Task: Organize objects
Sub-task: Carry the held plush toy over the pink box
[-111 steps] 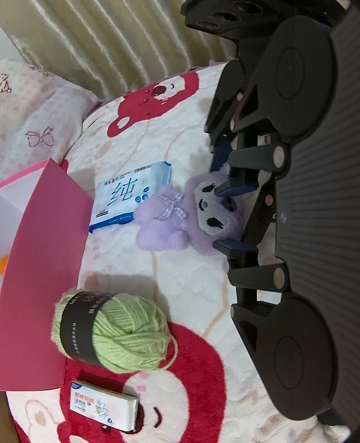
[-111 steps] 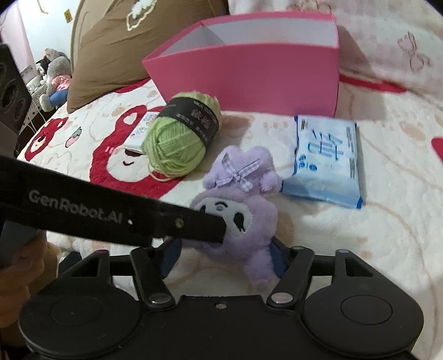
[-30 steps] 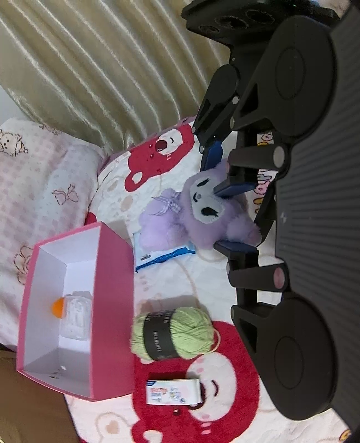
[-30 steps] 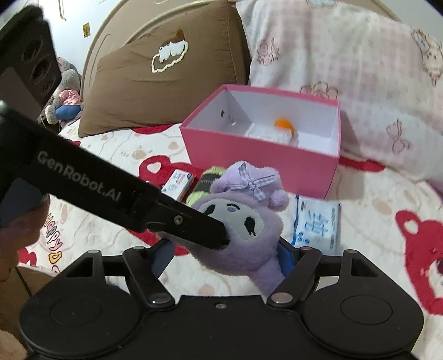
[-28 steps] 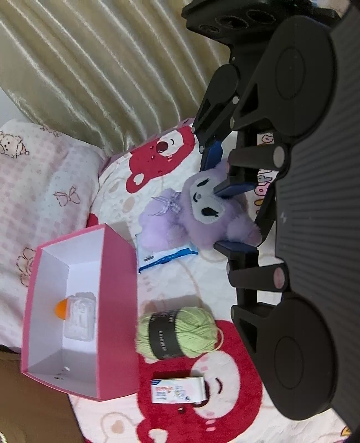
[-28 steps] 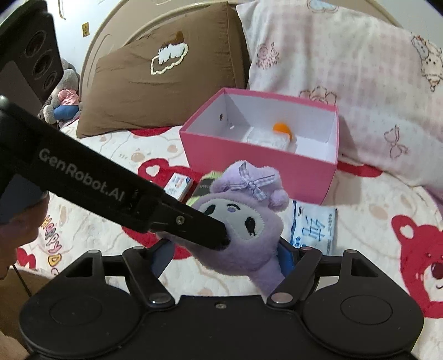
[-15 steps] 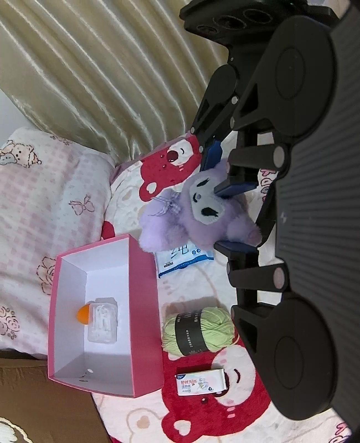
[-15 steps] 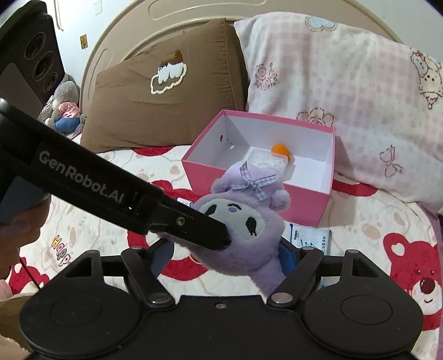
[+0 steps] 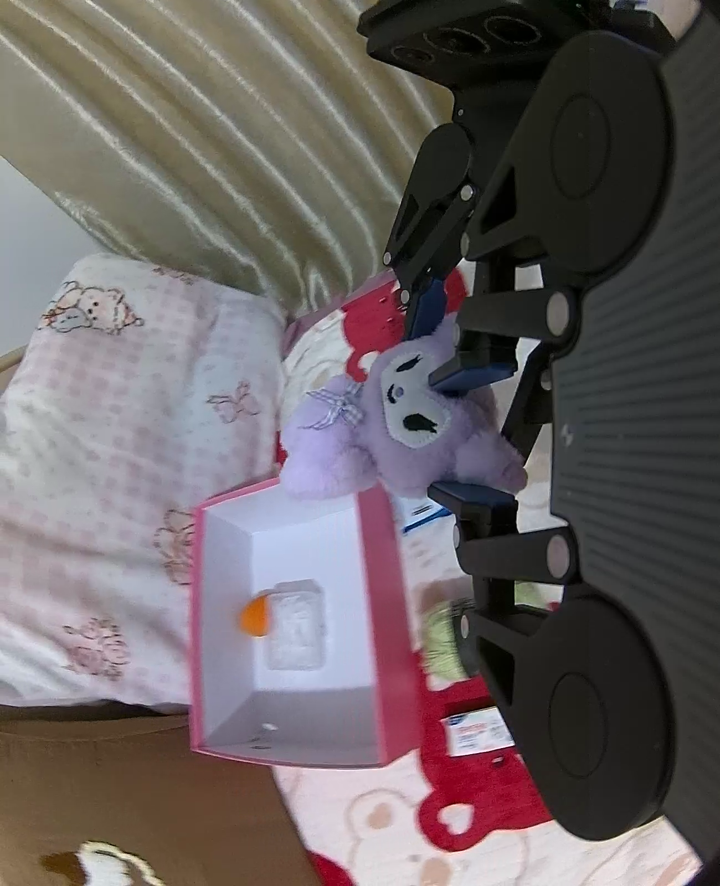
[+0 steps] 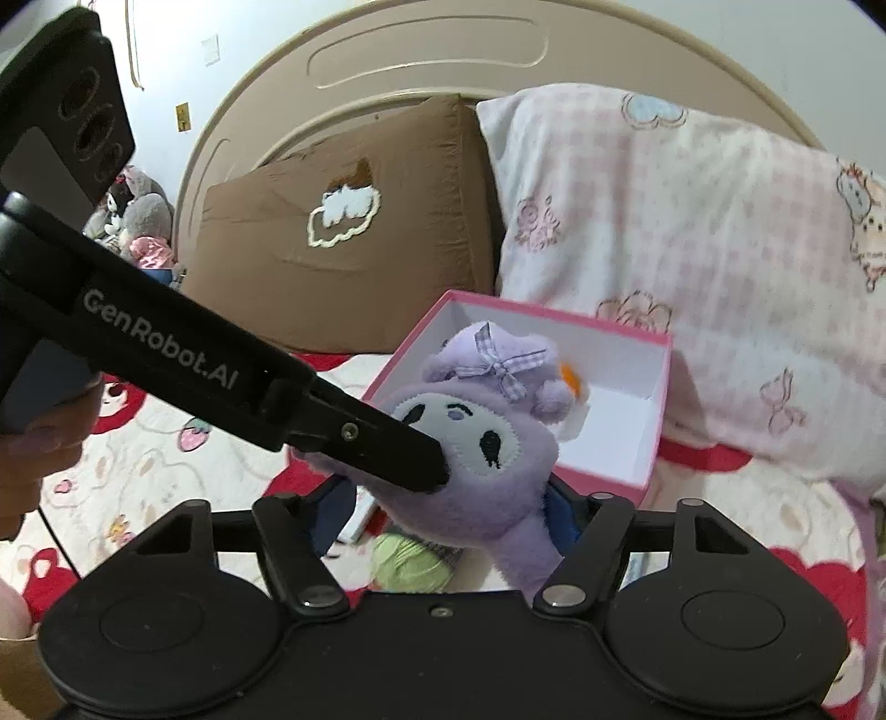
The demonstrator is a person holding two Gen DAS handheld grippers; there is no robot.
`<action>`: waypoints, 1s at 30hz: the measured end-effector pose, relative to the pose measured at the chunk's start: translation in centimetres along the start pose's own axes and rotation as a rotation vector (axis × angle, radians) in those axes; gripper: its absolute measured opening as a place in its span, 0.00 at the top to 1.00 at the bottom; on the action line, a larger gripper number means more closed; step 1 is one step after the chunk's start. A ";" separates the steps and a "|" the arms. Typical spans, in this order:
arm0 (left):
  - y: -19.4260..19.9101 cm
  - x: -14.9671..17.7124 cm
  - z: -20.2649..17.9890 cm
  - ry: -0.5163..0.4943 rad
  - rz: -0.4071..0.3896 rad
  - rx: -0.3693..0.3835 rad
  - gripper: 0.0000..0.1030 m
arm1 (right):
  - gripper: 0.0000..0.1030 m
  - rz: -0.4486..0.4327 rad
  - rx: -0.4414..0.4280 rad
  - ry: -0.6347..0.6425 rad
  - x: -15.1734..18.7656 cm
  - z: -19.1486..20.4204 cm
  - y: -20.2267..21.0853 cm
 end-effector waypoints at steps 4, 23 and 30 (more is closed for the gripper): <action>-1.8 -2.0 0.6 0.025 0.005 -0.009 0.68 | 0.32 0.019 0.027 0.004 -1.7 -1.4 -1.6; -15.4 -7.3 8.0 0.238 0.009 0.046 0.66 | 0.38 0.154 0.156 -0.003 -4.5 -8.9 -13.1; -18.9 -8.3 11.7 0.283 0.026 0.016 0.60 | 0.38 0.214 0.144 0.010 -5.0 -9.7 -18.4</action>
Point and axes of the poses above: each gripper's, at about its wrist camera, not at the fingertips, and y roughly against the way its jaws point, z to its left, x to its underside, the point moved 1 cm from there along -y, roughly the way its jaws point, and after that the axes turned 3 degrees about -y, right-handed, at the moved point
